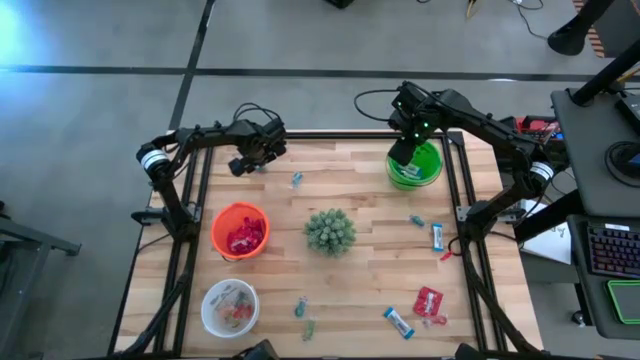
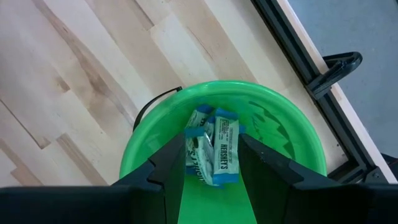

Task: Sort candy
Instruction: Put the white chocolate into the green bucket

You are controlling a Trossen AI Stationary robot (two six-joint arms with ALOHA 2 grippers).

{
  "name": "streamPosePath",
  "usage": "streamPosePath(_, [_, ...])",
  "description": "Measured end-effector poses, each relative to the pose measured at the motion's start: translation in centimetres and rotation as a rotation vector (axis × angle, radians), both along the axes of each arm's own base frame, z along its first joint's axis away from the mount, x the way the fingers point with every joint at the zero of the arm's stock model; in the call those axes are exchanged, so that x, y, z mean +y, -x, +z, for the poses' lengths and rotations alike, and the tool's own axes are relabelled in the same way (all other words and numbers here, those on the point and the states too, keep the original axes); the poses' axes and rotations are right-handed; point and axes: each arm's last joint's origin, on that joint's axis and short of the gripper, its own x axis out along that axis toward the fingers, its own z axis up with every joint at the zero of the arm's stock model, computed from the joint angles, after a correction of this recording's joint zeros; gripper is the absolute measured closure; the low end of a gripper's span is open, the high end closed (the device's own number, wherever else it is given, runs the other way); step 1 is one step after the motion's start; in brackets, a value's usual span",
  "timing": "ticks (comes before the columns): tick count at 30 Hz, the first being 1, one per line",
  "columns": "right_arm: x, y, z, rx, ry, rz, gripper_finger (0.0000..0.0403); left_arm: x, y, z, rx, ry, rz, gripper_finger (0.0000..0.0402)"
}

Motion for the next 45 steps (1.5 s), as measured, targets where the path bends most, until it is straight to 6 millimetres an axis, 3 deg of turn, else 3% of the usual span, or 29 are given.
streamPosePath(20, [0.0, 0.0, 0.0, 0.004, -0.006, -0.008, 0.0266, 0.6, 0.8, -0.4, 0.038, -0.038, 0.072, 0.0221])
streamPosePath(29, [0.0, 0.0, 0.0, 0.004, -0.006, -0.008, 0.0266, 0.9, 0.5, -2.5, 0.068, 0.009, 0.072, 0.0221])
streamPosePath(34, [0.0, 0.0, 0.0, 0.003, -0.007, -0.008, 0.0266, 1.0, 0.4, -2.6, 0.074, -0.005, 0.072, 0.0222])
streamPosePath(39, [0.0, 0.0, 0.0, 0.003, -0.006, -0.008, 0.0266, 1.1, 0.4, -2.6, 0.087, -0.021, 0.037, 0.0259])
streamPosePath(45, [0.0, 0.0, 0.0, 0.003, -0.006, -0.008, 0.0266, 1.2, 0.4, -2.5, 0.094, -0.033, 0.033, 0.0348])
